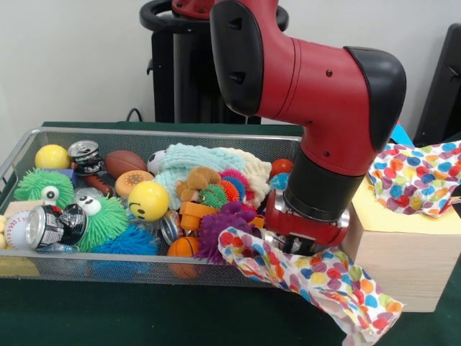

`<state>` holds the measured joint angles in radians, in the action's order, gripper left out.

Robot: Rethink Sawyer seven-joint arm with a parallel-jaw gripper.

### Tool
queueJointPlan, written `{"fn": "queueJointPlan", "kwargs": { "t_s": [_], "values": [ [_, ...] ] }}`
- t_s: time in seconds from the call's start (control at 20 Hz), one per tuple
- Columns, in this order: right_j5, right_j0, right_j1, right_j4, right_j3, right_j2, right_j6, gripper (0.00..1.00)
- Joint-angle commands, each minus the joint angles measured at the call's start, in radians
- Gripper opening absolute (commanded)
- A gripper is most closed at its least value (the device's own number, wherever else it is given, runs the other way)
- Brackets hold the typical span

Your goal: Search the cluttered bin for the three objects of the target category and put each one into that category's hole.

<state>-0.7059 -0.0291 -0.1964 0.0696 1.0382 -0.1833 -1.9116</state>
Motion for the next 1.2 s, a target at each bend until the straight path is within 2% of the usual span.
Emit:
{"fn": "queueJointPlan", "kwargs": {
  "t_s": [0.05,0.2,0.35,0.45,0.5,0.65,0.75,0.95,1.2],
  "values": [
    [0.022,0.017,0.013,0.034,-0.007,0.118,0.04,0.0],
    [0.008,0.025,-0.003,0.028,0.002,0.137,0.063,0.0],
    [-0.037,0.002,-0.096,0.017,0.036,0.129,0.06,0.0],
    [-0.127,-0.015,-0.15,-0.006,0.043,0.126,0.049,0.0],
    [-0.142,-0.019,-0.168,-0.013,0.051,0.128,0.045,0.0],
    [-0.141,-0.022,-0.21,-0.024,0.083,0.137,0.031,0.0],
    [-0.128,-0.041,-0.257,-0.014,0.113,0.117,0.011,0.0],
    [-0.21,-0.071,-0.349,-0.027,0.149,0.089,-0.019,0.0],
    [-0.274,-0.073,-0.412,-0.036,0.177,0.089,-0.007,0.0]
  ]
}}
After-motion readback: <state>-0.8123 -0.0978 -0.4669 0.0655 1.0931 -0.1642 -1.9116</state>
